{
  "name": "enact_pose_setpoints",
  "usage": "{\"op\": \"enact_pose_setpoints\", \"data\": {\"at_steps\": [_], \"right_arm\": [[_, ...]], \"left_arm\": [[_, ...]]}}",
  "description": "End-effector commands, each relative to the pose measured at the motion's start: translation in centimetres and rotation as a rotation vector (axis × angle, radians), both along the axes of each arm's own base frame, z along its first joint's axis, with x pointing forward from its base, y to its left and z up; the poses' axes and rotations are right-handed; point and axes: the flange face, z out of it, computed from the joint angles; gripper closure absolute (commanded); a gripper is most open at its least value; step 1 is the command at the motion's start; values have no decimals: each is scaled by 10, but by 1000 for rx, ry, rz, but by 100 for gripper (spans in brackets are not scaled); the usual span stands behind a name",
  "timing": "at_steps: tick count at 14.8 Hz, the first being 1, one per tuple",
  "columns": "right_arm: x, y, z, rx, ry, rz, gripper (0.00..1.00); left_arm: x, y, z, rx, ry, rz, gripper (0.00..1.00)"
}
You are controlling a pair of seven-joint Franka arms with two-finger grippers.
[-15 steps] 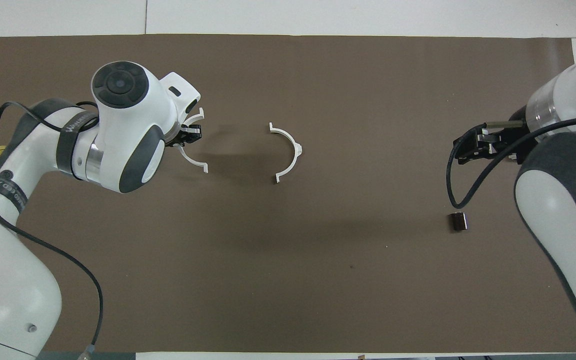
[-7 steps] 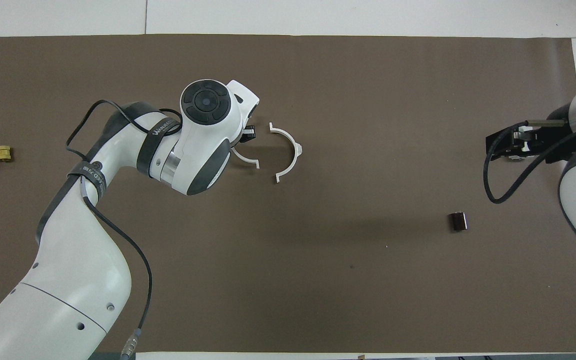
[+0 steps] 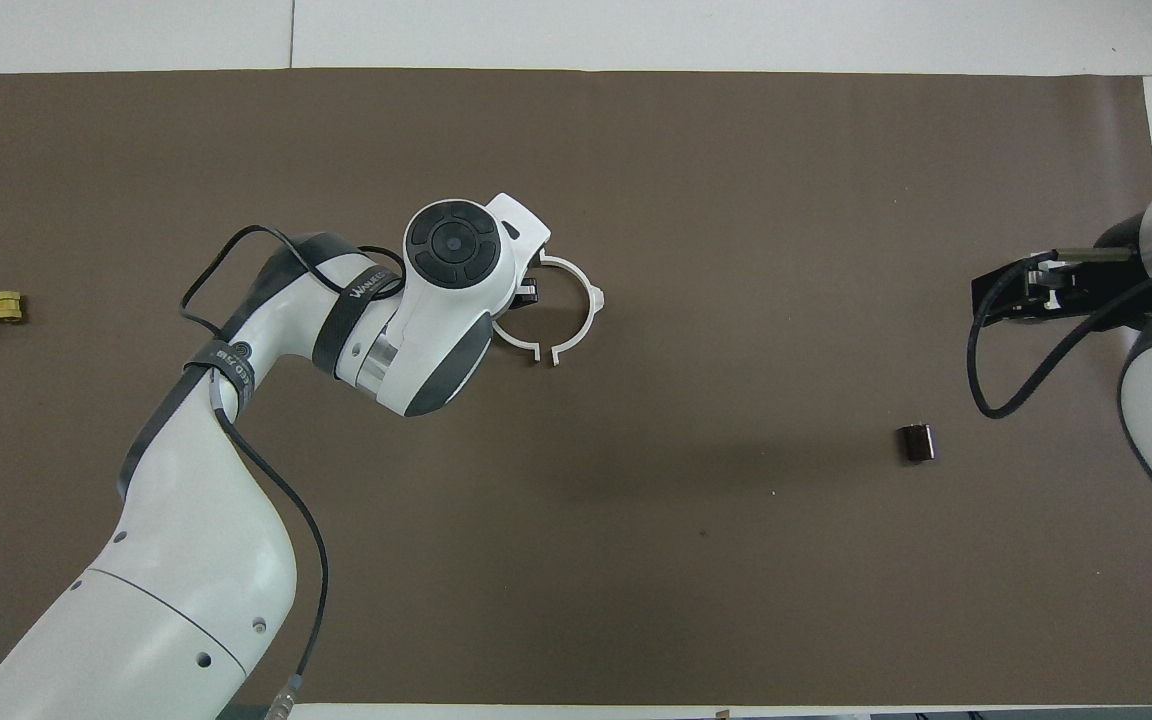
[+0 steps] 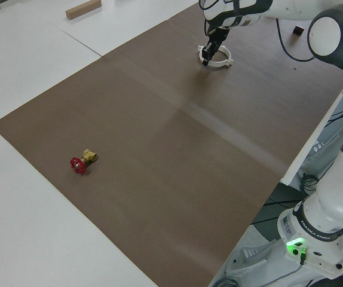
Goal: Assemble drain pipe with both arms
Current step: 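Carry the left clamp half toward the placed half while the right gripper withdraws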
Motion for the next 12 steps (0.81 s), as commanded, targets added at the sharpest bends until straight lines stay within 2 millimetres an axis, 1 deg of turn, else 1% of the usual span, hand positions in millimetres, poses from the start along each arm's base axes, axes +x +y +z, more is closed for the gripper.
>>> {"op": "enact_pose_setpoints", "data": {"at_steps": [1, 2, 4, 6, 7, 8, 10, 12], "right_arm": [[4, -10, 27, -1, -28, 12, 0], [4, -11, 28, 1, -30, 11, 0], [-2, -29, 31, 2, -6, 3, 0], [-4, -42, 33, 4, 4, 24, 0], [-5, -58, 32, 17, 2, 5, 0], [-6, -66, 30, 47, 3, 1, 0], [-10, -73, 25, 54, 11, 6, 0], [-8, -79, 24, 50, -26, 19, 0]], "left_arm": [[-9, -2, -1, 9, -19, -13, 100], [-9, -2, 0, 7, -22, -15, 100], [-8, -3, 1, -2, -30, -16, 100], [-8, -4, 1, -6, -31, -12, 100], [-7, -4, 1, -8, -35, -14, 100], [-7, -4, 1, -11, -38, -15, 100], [-8, -5, 1, -13, -38, -14, 100], [-8, -5, 2, -12, -34, -12, 100]]}}
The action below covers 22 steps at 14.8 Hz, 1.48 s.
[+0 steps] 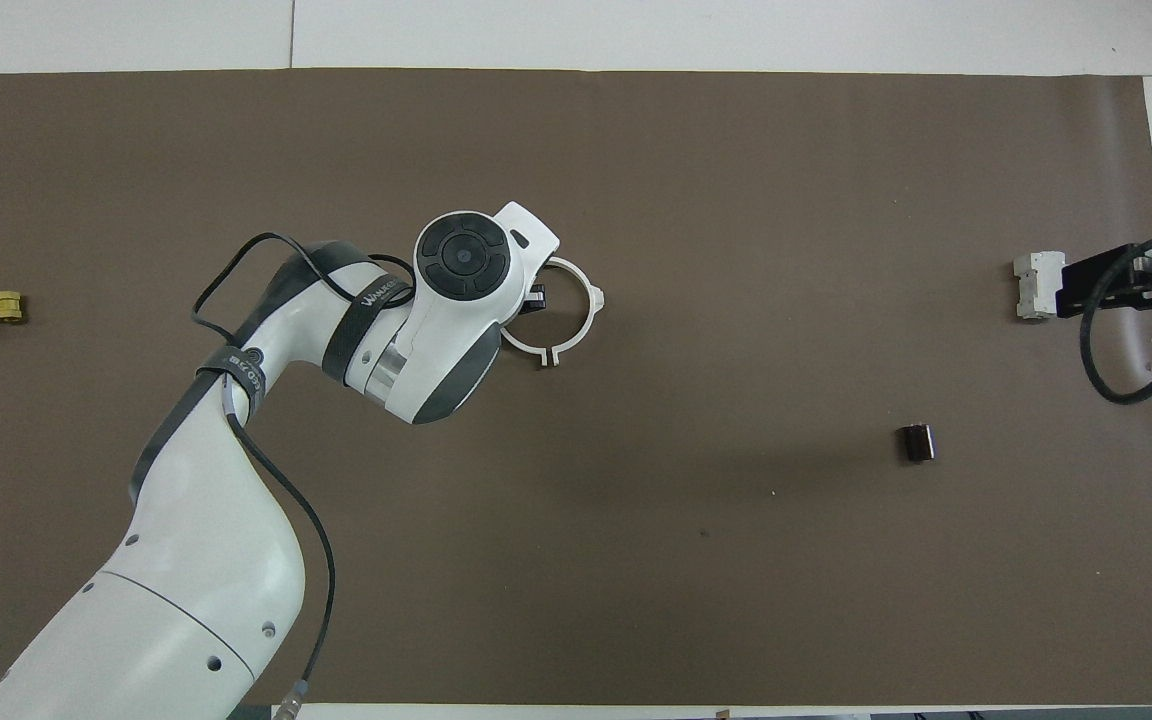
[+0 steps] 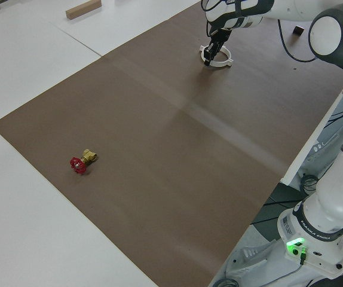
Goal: Assemble drain pipe with both arms
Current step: 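Press the left clamp half against the placed half to close the ring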
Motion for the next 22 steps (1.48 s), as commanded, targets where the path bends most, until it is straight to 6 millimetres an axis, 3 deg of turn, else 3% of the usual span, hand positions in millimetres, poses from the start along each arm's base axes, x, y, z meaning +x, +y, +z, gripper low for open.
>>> {"op": "enact_pose_setpoints", "data": {"at_steps": [1, 4, 5, 6, 8, 9, 13, 14, 16, 20, 22], "right_arm": [[-2, -8, -1, 16, -35, 37, 0], [-3, -8, -2, 21, -30, 27, 0], [-3, -7, -1, 20, -32, 27, 0], [-3, -7, -2, 20, -33, 26, 0], [-2, -5, -1, 18, -37, 27, 0], [-2, -5, 0, 18, -40, 27, 0], [-3, -6, -2, 19, -29, 26, 0], [-4, -6, -3, 19, -26, 24, 0], [-4, -6, -3, 20, -25, 24, 0], [-4, -6, -3, 20, -25, 24, 0], [-4, -5, -3, 21, -25, 24, 0]], "left_arm": [[-7, 0, 1, 5, -8, 1, 100], [-8, -1, 2, 8, -4, 1, 100], [-7, -2, 3, 4, -9, 1, 96], [-5, 0, 4, -2, -18, 3, 75], [-4, 0, 5, -6, -24, 1, 20], [-4, 0, 4, -7, -25, -3, 0], [-2, 6, 7, 0, -18, 5, 0], [-1, 11, 16, -3, -25, 11, 0], [3, 49, 34, -7, -35, 48, 0], [-1, 151, 100, 7, -67, 1, 0], [-1, 189, 127, 7, -26, 29, 0]]}}
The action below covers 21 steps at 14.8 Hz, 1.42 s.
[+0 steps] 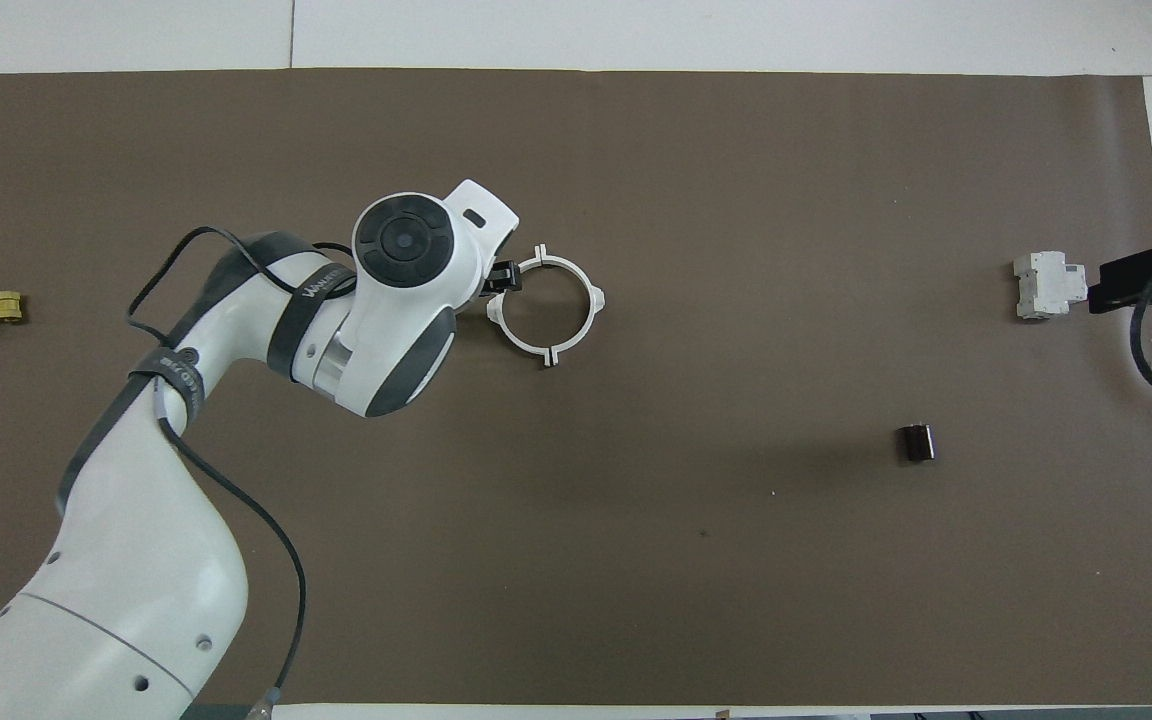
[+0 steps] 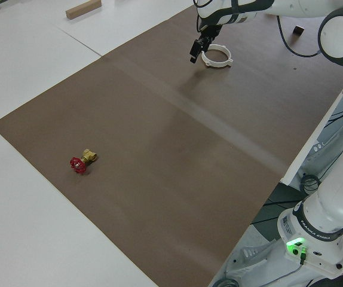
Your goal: Assemble drain pipe with both arms
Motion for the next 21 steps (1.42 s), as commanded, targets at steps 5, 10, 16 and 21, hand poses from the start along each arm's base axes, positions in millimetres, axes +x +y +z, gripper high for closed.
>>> {"op": "enact_pose_setpoints", "data": {"at_steps": [5, 10, 16, 21], "right_arm": [[-6, -2, 1, 19, -10, 11, 0], [-6, -2, 1, 19, -10, 11, 0], [-6, -2, 1, 19, -10, 11, 0], [-6, -1, 1, 18, -10, 12, 0]], "left_arm": [[-19, 141, 121, -109, 84, 6, 0], [-20, 196, 206, -90, 142, -69, 0], [-39, 193, 228, -83, 219, -96, 0], [-50, 189, 216, -80, 255, -101, 0]]}}
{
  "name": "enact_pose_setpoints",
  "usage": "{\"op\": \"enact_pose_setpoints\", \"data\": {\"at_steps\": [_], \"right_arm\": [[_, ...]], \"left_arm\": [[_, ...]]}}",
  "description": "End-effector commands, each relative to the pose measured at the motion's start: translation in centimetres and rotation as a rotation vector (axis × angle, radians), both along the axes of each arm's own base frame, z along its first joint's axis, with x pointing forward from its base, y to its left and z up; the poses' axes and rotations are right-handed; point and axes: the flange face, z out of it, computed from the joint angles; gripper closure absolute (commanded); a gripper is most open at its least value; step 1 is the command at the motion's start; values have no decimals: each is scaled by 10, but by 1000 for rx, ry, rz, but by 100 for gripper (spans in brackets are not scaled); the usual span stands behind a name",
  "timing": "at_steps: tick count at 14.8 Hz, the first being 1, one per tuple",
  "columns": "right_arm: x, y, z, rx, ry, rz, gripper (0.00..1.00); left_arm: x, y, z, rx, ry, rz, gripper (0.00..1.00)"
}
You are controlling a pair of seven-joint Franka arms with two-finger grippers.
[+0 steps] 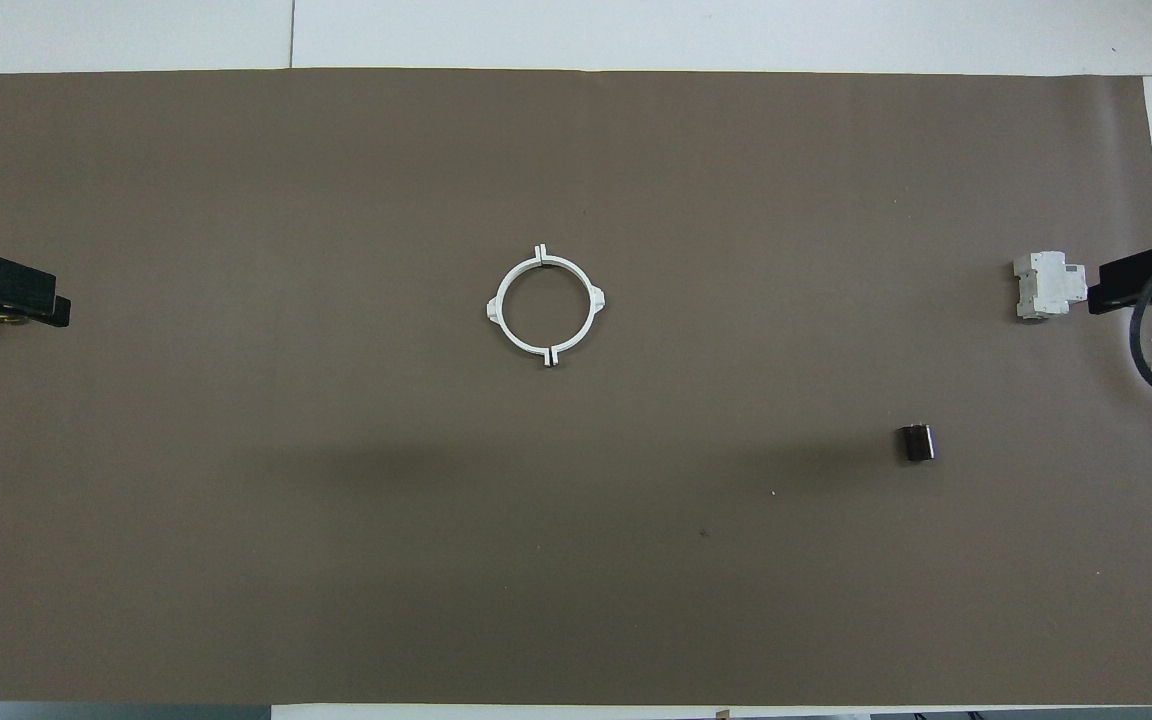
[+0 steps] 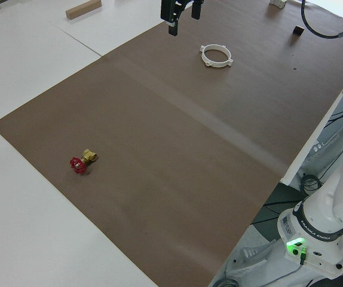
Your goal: Assemble drain pipe with both arms
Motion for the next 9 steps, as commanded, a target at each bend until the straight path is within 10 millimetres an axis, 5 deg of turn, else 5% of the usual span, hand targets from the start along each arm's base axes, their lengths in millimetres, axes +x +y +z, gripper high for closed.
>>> {"op": "enact_pose_setpoints", "data": {"at_steps": [1, 9], "right_arm": [[-6, -2, 1, 18, -10, 11, 0], [-6, -2, 2, 18, -13, 11, 0]], "left_arm": [[-9, -2, -4, -6, 21, -14, 0], [-9, 6, -7, 3, 17, -6, 0]]}}
